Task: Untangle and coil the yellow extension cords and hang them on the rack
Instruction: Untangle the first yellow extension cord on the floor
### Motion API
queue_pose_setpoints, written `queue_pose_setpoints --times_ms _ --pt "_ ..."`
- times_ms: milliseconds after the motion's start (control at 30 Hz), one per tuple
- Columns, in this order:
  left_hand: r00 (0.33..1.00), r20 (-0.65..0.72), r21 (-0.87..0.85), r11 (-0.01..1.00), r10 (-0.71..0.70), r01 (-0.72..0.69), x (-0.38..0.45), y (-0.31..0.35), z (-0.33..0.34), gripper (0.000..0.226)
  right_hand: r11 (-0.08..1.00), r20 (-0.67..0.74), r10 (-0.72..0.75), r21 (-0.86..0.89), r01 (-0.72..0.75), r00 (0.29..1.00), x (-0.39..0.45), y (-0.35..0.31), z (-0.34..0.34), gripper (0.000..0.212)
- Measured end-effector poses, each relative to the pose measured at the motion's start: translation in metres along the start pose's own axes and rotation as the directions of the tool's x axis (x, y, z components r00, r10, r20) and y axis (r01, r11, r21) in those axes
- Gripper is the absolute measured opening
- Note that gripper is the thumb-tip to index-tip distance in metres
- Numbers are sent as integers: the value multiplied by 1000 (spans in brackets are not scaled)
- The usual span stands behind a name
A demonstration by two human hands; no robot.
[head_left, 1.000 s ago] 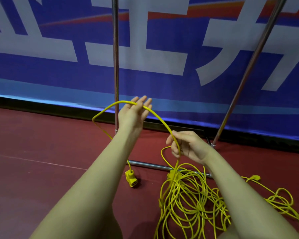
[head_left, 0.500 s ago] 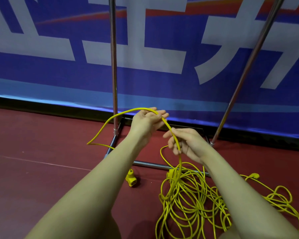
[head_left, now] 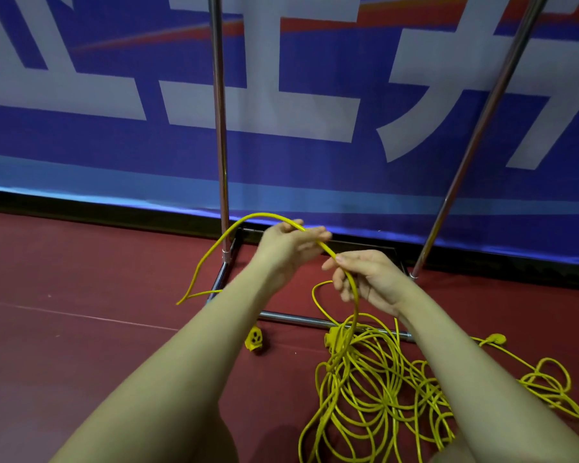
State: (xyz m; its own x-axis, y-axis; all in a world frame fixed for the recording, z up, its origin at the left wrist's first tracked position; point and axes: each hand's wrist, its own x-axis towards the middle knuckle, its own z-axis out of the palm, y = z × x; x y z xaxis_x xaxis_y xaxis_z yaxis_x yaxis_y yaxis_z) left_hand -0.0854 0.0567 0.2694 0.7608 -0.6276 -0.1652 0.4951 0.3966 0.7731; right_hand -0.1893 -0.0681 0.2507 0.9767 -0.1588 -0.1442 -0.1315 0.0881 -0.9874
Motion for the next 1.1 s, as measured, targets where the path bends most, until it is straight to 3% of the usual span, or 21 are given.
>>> queue_pose_setpoints --times_ms 67,167,333,400,467,533,600,800,967,1067,1100 --pt "999 -10 45 998 41 -40 -3 -3 8 40 1000 11 -17 12 17 1000 1 -2 4 24" --pt "983 -61 -60 983 172 -176 6 10 6 36 999 24 -19 42 18 1000 3 -3 3 23" --pt "935 -239 -266 908 263 -323 19 30 -16 40 982 -14 104 -159 -105 994 -2 10 -11 28" --pt "935 -280 -272 917 216 -293 21 31 -25 23 990 -82 67 -117 -76 994 -2 9 -12 29" --pt "970 -194 -163 971 144 -177 17 24 -23 2 999 -132 8 -45 -14 991 -1 4 -10 29" --pt "996 -49 -43 996 70 -72 8 12 -9 5 1000 -126 -22 -14 21 992 0 0 -4 28" --pt "998 10 -39 997 60 -59 1 0 6 26 1000 -89 -29 2 30 996 0 -2 3 27" --pt "971 -111 -161 960 214 -230 10 13 5 39 995 29 30 92 -33 999 -1 -4 3 34" --pt "926 -309 -332 888 216 -318 20 29 -20 36 988 51 144 -64 -141 988 -7 6 -10 27" --pt "947 -295 -262 941 131 -212 16 26 -25 4 986 -29 126 -108 -128 992 -7 10 -15 27" --pt "966 -244 -194 972 86 -135 15 22 -24 6 990 -53 109 -86 -113 993 -6 10 -15 27"
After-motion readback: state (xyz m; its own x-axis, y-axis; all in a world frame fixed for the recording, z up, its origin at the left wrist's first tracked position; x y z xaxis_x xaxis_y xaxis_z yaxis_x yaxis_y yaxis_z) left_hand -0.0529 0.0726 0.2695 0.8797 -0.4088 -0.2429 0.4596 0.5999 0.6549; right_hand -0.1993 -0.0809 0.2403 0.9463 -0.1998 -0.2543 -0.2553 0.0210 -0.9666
